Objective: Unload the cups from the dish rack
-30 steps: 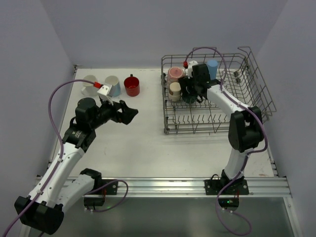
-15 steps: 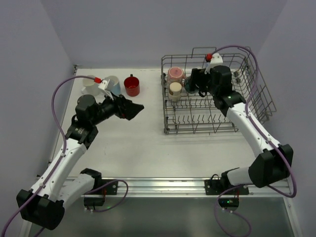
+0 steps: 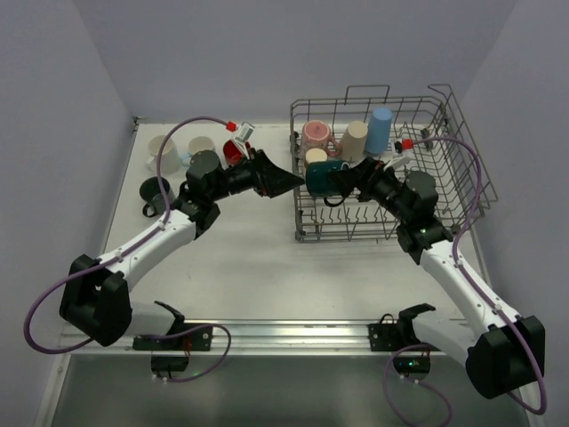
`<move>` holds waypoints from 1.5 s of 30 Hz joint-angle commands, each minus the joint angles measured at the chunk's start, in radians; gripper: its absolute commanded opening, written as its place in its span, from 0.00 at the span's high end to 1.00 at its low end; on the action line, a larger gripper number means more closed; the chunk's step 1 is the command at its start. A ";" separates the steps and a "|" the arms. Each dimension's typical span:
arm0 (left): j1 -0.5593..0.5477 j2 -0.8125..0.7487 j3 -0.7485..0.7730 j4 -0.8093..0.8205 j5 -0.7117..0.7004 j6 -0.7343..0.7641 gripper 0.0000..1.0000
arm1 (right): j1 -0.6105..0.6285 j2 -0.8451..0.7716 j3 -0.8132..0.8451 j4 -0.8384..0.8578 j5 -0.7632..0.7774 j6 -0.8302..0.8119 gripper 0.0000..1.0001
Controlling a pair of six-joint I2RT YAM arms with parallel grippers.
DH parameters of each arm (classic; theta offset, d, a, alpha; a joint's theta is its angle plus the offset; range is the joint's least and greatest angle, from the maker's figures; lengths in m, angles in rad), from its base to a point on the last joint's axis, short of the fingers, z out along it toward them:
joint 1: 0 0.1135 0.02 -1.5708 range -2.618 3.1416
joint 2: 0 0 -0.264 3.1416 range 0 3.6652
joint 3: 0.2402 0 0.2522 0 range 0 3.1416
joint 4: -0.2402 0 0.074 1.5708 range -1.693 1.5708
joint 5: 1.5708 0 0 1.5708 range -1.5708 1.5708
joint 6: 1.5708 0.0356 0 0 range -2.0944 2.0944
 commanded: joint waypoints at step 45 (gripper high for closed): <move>0.073 -0.061 0.360 -0.873 -0.818 0.553 1.00 | -0.002 0.069 -0.150 0.506 -0.244 0.293 0.01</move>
